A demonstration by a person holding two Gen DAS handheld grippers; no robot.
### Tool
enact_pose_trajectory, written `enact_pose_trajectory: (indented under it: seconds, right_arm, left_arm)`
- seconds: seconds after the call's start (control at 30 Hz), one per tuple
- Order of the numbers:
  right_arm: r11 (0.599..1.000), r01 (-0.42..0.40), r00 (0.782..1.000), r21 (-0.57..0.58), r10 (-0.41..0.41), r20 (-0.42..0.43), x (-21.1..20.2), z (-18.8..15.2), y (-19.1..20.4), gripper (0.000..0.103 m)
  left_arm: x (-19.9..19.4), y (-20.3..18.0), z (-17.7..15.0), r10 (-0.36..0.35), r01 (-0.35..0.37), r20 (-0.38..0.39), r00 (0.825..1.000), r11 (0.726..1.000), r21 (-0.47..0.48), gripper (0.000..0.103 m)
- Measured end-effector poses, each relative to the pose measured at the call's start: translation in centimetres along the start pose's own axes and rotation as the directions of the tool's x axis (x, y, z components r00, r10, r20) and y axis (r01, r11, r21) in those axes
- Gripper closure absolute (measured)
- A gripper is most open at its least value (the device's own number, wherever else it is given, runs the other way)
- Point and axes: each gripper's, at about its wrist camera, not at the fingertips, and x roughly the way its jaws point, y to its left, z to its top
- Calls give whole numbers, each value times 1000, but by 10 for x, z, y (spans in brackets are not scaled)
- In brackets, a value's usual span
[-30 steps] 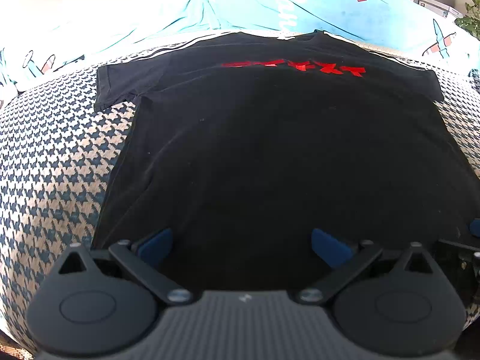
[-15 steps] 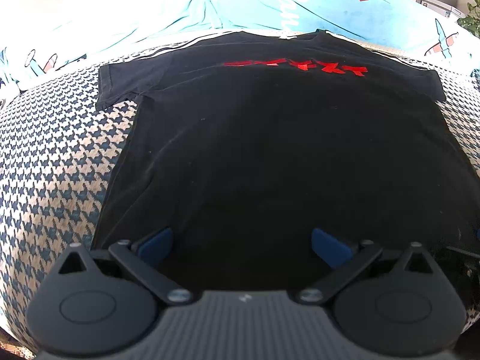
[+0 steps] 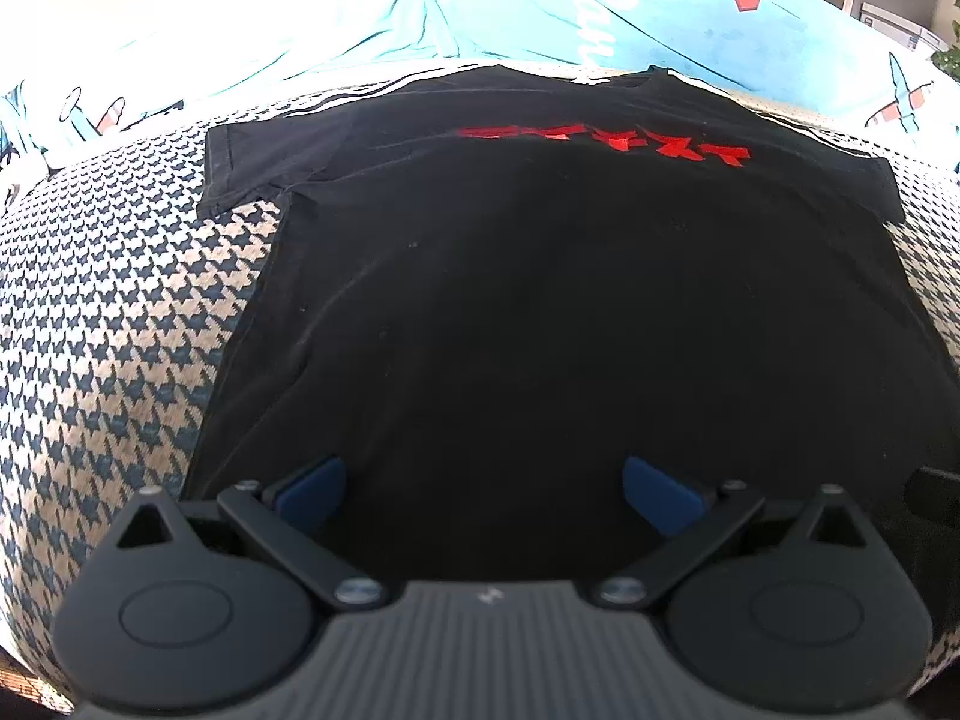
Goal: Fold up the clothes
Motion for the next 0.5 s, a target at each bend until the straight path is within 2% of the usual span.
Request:
enact_pose_trajectory:
  seconds: [0.27,0.5]
  right_arm:
    - [1000,-19,1000,-17,19,-1,8,21,-5,23]
    - [998,-42,999,-48,44,32,13,54,-20,23]
  left_arm:
    - [9,-3,17,-13,12,-22,1000,999,-45,0]
    - [21,-8,34,-23,20,-40,999,998,-58,0]
